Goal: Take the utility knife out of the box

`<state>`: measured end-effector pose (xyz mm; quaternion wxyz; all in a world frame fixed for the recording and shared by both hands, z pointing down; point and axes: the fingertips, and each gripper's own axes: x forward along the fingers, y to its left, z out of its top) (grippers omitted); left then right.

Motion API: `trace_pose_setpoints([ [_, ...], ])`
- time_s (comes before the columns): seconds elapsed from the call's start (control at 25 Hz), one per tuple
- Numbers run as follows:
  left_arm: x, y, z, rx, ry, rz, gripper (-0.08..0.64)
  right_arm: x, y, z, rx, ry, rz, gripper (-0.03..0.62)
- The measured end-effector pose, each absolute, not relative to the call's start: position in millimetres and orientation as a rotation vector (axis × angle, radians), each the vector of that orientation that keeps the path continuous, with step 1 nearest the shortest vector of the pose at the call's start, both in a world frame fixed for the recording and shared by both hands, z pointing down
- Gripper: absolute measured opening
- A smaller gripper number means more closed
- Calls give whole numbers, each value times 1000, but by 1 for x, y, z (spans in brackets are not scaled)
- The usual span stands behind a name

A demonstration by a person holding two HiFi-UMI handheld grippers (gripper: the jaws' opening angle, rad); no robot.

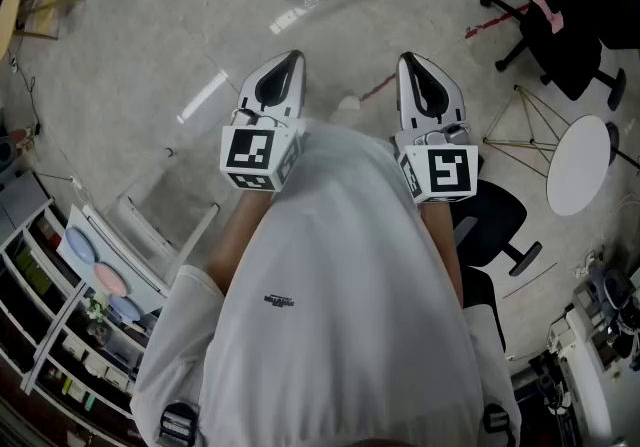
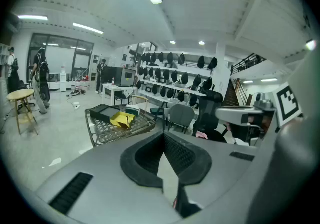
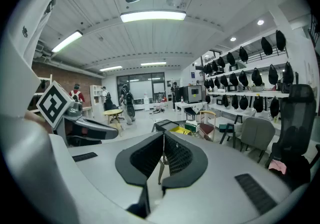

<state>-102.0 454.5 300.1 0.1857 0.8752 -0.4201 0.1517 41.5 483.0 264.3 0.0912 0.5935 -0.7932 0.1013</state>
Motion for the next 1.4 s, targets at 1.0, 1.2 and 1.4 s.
trace_pose_setpoints([
  [1.0, -69, 497, 265, 2564, -1274, 393, 2, 60, 508, 254, 1753, -2448, 193, 0],
  [1.2, -64, 486, 264, 2550, -1276, 389, 2, 70, 497, 254, 1747, -2440, 202, 0],
  [1.4, -64, 469, 264, 2536, -1271, 369, 2, 75, 484, 256, 1732, -2428, 203, 0],
])
